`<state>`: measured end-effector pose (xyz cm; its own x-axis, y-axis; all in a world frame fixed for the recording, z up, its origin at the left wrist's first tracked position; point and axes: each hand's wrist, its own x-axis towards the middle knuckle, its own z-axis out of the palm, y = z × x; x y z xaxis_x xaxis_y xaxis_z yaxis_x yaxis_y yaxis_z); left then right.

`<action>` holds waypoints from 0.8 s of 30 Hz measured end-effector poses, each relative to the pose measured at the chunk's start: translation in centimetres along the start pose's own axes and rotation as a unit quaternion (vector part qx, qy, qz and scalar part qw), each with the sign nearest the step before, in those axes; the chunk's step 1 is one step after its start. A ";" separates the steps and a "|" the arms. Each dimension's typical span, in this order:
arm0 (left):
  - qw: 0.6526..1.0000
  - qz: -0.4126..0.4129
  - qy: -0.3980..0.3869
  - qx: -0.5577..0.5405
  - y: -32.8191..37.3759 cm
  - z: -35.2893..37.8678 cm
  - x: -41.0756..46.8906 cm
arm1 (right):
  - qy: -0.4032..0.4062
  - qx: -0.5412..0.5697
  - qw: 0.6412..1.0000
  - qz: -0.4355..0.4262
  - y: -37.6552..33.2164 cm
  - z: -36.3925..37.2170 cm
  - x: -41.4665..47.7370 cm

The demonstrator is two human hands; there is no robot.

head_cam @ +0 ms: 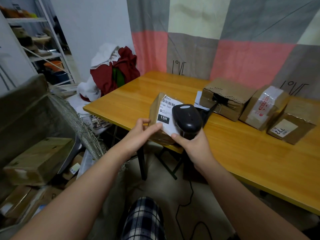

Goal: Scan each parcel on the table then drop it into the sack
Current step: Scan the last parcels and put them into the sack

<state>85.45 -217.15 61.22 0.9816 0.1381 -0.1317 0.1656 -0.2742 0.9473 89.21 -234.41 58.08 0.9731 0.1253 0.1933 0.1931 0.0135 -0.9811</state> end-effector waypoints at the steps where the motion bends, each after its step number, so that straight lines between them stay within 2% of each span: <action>1: 1.000 -0.007 0.025 0.013 0.4 0.3 0.2 | -0.001 -0.011 1.000 -0.005 0.0 0.1 0.0; 5: 0.995 -0.024 0.073 0.056 1.3 1.1 1.0 | -0.006 -0.015 0.999 -0.031 -0.4 0.3 -0.3; 9: 0.999 -0.036 0.007 -0.001 0.2 1.7 1.0 | 0.036 0.036 0.999 -0.014 -1.3 -0.6 0.4; 14: 0.997 0.069 0.016 0.003 -1.2 2.8 0.6 | 0.045 -0.063 0.997 -0.013 -0.5 -2.1 0.5; 17: 0.988 0.141 0.013 0.063 -1.4 2.9 0.7 | 0.036 -0.099 0.994 -0.016 0.0 -2.5 0.2; 24: 0.975 0.181 0.022 0.131 -1.5 2.1 1.3 | -0.001 -0.187 0.982 -0.007 -0.4 -3.2 0.5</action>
<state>86.64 -218.57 59.01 0.9762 0.0260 0.2151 -0.1665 -0.5450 0.8217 90.03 -237.55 58.56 0.9700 0.1290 0.2059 0.2388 -0.3511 -0.9054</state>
